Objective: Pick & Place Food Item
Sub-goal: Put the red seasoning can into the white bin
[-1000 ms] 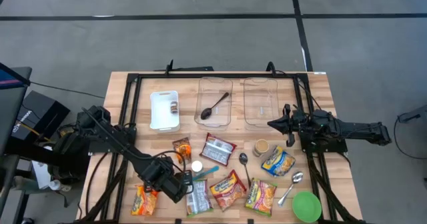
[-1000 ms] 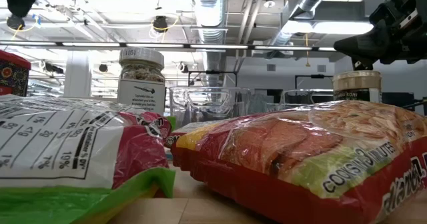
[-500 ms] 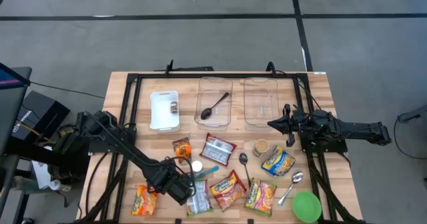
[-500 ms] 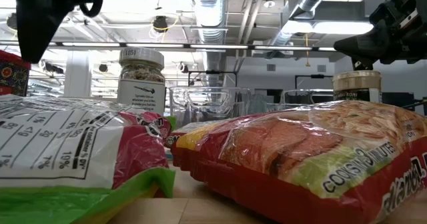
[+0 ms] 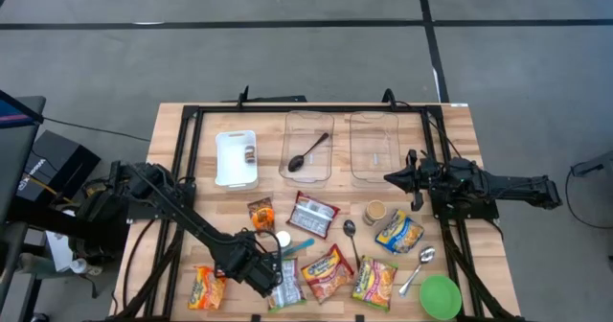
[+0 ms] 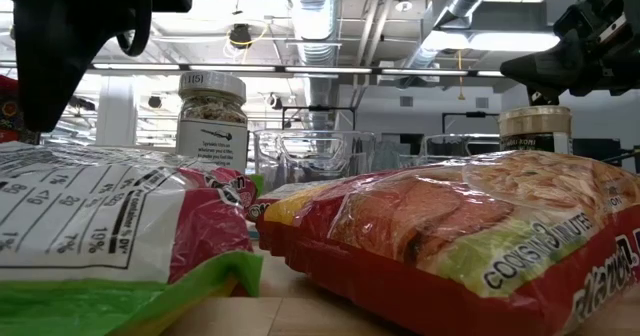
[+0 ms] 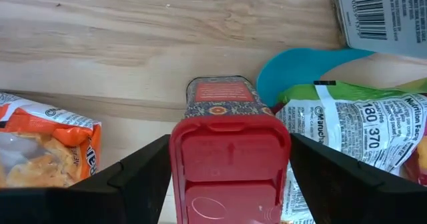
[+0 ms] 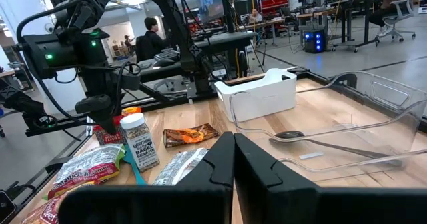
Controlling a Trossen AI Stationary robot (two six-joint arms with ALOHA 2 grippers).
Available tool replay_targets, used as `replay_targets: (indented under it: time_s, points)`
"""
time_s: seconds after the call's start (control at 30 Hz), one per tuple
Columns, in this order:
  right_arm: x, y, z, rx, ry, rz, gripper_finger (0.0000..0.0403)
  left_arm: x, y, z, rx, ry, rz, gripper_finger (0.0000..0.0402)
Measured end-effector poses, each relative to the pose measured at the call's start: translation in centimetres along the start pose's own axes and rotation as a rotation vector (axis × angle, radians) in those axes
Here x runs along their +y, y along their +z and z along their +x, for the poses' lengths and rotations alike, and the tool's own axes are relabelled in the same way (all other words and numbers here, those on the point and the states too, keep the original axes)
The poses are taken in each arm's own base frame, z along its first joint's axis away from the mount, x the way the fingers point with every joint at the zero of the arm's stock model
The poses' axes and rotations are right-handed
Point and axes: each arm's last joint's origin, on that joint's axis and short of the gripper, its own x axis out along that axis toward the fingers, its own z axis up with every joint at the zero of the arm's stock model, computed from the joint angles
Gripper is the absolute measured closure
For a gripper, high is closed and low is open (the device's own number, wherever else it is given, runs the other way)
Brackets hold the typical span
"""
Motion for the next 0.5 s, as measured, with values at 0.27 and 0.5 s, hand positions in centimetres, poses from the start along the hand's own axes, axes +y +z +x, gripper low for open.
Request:
replay_targets:
  time_s: [0.27,0.5]
  points:
    - [0.0,0.0,0.0,0.0,0.0,0.0,0.0403,-0.01,0.01,0.0,-0.002,-0.002,0.002,0.0127]
    - [0.0,0.01,0.0,0.0,0.0,0.0,0.0403,-0.02,-0.15,-0.01,0.017,-0.001,0.022,0.0176]
